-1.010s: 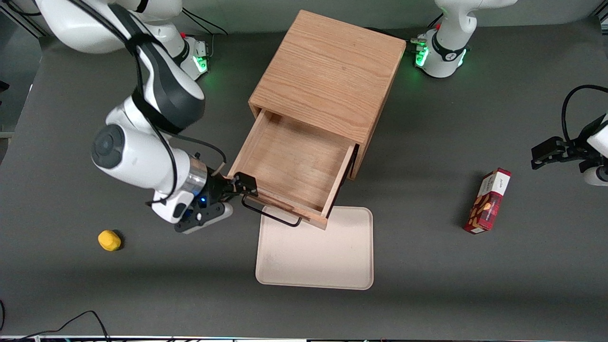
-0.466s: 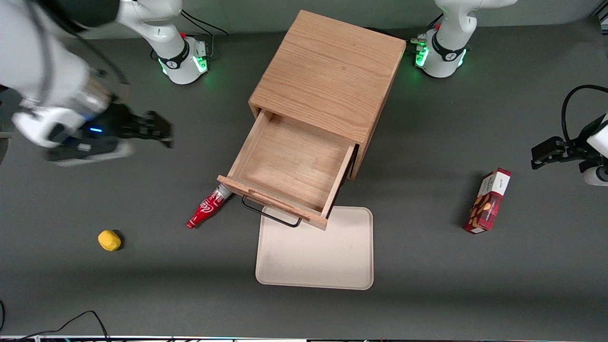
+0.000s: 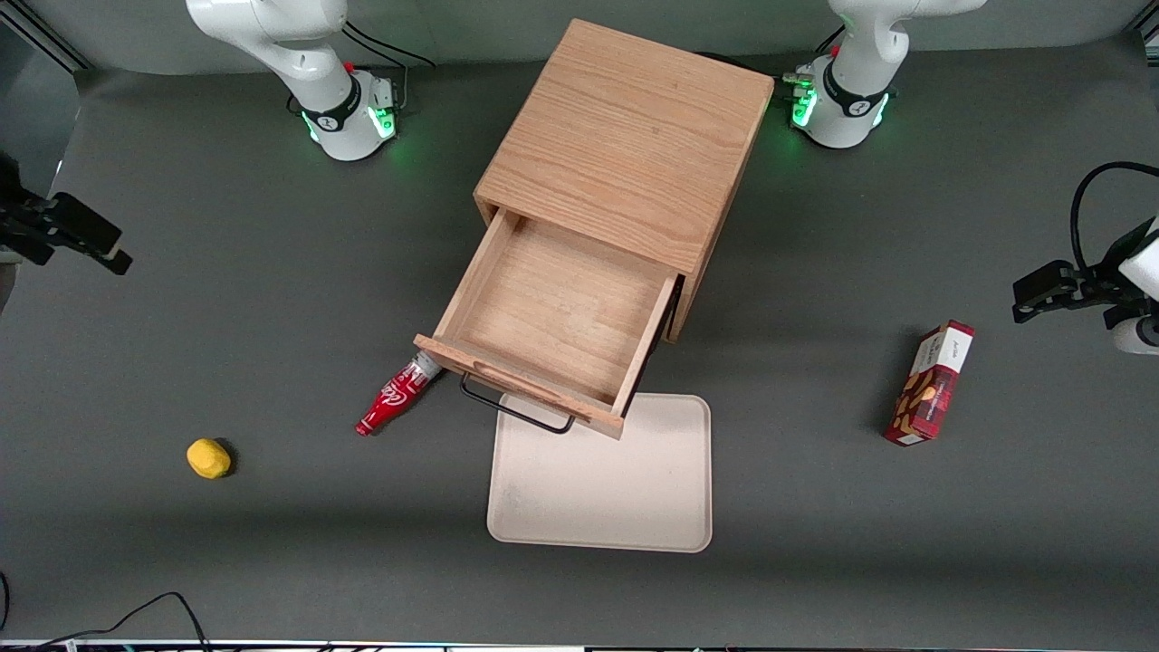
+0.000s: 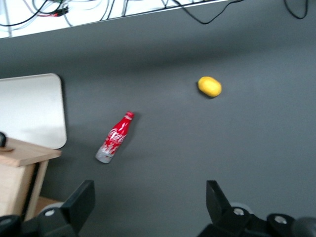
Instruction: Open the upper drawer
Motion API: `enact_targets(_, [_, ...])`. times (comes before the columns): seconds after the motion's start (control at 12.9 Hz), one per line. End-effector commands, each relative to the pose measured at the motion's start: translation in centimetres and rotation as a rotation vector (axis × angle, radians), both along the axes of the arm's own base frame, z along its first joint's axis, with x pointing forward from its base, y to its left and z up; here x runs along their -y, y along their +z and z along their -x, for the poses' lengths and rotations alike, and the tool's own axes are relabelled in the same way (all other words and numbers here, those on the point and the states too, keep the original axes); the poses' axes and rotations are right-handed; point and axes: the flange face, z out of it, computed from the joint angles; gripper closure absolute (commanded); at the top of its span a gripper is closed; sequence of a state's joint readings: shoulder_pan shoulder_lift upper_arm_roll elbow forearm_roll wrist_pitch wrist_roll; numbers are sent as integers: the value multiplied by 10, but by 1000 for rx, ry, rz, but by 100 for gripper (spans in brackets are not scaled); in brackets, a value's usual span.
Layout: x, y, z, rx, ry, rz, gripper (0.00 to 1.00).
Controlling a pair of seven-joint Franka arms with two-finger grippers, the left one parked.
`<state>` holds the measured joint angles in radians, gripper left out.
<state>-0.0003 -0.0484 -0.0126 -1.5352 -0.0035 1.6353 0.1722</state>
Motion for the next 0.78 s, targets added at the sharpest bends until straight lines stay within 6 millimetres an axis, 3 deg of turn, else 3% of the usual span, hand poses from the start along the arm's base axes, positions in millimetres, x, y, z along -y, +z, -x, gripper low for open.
enact_targets(0.0, [31, -14, 13, 19, -22, -52, 0])
enact_targets(0.23, [52, -18, 12, 13, -57, -60, 0])
enact_targets(0.7, [52, -10, -1, 29, 23, -30, 0])
